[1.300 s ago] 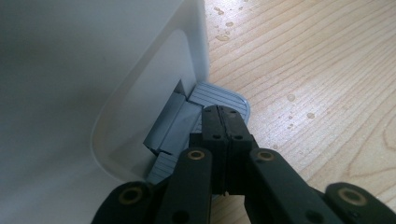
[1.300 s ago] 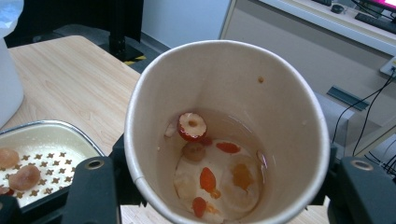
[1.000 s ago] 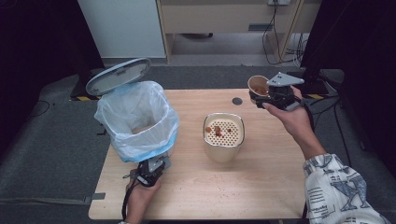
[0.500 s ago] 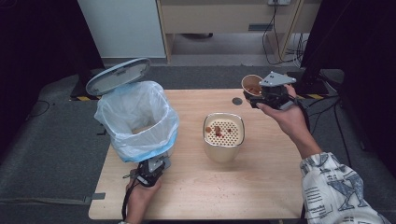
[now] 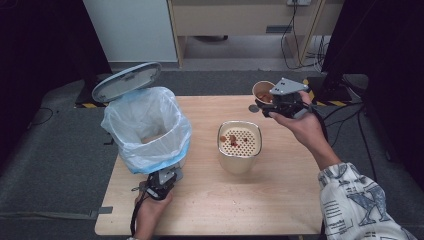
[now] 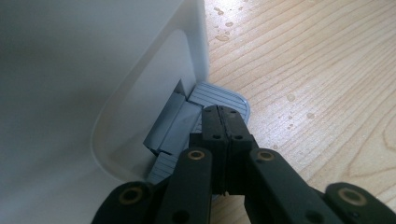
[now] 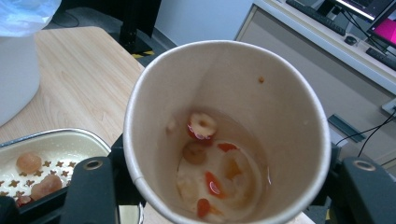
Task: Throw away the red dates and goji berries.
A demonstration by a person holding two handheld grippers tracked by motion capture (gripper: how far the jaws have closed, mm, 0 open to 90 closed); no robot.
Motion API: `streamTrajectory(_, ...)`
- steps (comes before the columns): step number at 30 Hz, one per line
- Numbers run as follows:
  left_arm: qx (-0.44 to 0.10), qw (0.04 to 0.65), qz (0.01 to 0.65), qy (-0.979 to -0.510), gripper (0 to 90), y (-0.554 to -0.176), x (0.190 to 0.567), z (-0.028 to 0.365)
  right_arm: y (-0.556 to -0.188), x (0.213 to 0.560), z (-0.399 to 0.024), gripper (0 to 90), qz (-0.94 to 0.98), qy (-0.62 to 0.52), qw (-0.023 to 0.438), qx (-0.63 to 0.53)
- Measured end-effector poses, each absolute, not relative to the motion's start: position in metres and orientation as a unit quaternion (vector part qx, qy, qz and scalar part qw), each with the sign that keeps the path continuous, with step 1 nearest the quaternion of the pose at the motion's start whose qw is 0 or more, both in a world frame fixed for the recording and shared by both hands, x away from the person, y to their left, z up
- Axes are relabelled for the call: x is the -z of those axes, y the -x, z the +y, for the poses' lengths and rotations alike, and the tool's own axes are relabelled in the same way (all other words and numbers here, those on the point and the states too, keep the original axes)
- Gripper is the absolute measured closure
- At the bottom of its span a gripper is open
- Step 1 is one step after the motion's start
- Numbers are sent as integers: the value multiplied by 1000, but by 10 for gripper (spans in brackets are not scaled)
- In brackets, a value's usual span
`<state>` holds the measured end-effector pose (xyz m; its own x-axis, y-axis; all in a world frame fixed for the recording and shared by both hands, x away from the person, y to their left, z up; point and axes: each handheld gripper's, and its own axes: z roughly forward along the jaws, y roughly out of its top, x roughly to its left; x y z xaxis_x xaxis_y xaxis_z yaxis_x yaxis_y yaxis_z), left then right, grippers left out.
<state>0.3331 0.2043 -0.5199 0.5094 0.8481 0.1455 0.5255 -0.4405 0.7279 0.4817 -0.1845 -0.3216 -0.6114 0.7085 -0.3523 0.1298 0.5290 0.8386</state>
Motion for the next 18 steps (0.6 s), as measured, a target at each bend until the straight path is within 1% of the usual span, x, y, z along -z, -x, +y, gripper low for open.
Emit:
streamTrajectory(11,-255,316,425,-809,887,-333,520,204,-477,321,-178,349,805,-248,351,-408)
streamTrajectory(18,-255,316,425,-809,888,-333,520,204,-472,322,-170,348,812,-224,366,-395)
